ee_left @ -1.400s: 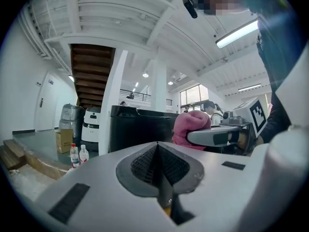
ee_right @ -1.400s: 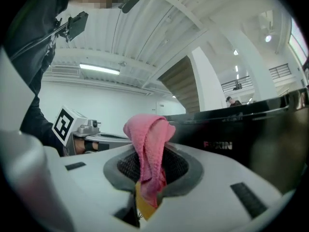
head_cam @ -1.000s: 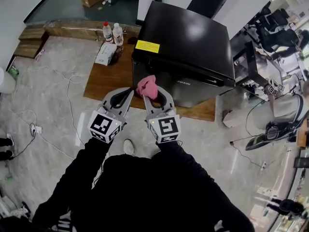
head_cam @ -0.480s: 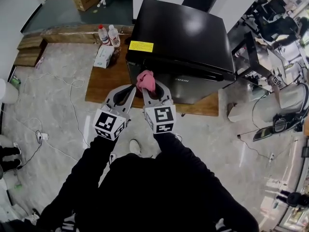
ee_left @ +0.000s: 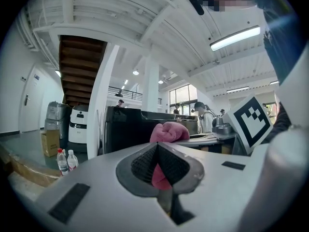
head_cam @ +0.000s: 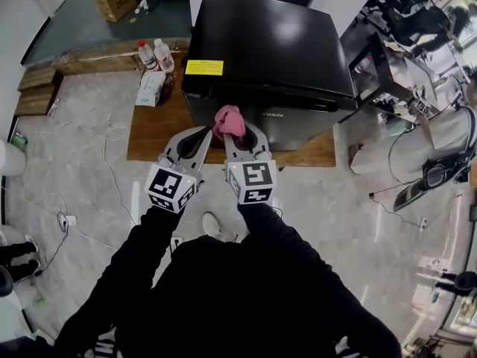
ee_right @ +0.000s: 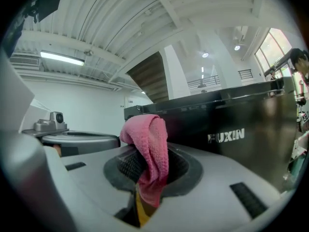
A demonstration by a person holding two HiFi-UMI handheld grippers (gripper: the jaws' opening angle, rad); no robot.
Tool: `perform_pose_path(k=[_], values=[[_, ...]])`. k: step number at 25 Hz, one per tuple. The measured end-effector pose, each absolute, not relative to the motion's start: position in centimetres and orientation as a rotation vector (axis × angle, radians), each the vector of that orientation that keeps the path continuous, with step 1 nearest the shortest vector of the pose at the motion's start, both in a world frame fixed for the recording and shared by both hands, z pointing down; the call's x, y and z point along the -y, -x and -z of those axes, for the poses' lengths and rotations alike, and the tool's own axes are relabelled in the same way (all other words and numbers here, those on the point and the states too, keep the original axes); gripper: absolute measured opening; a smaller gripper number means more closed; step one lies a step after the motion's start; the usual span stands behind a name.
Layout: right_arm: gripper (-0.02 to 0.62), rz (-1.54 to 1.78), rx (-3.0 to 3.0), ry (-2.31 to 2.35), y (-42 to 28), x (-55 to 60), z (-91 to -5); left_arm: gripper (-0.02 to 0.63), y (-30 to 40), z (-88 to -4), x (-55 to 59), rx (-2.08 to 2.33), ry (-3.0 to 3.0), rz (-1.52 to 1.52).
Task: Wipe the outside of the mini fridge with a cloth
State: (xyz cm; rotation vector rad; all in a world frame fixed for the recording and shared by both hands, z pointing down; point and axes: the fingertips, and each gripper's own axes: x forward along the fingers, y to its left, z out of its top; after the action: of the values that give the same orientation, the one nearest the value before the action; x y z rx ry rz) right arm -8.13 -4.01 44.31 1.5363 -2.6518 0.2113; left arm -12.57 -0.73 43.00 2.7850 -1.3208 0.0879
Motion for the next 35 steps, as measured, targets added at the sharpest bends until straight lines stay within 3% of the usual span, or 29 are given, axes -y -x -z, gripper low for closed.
perform_pose_path(k=[35], values=[[0.081,-0.216,2.403,-1.922,-17.9,4.1,-44.5,0.006,-9.6,-42.0,0.6,0.929,-2.878,0.015]])
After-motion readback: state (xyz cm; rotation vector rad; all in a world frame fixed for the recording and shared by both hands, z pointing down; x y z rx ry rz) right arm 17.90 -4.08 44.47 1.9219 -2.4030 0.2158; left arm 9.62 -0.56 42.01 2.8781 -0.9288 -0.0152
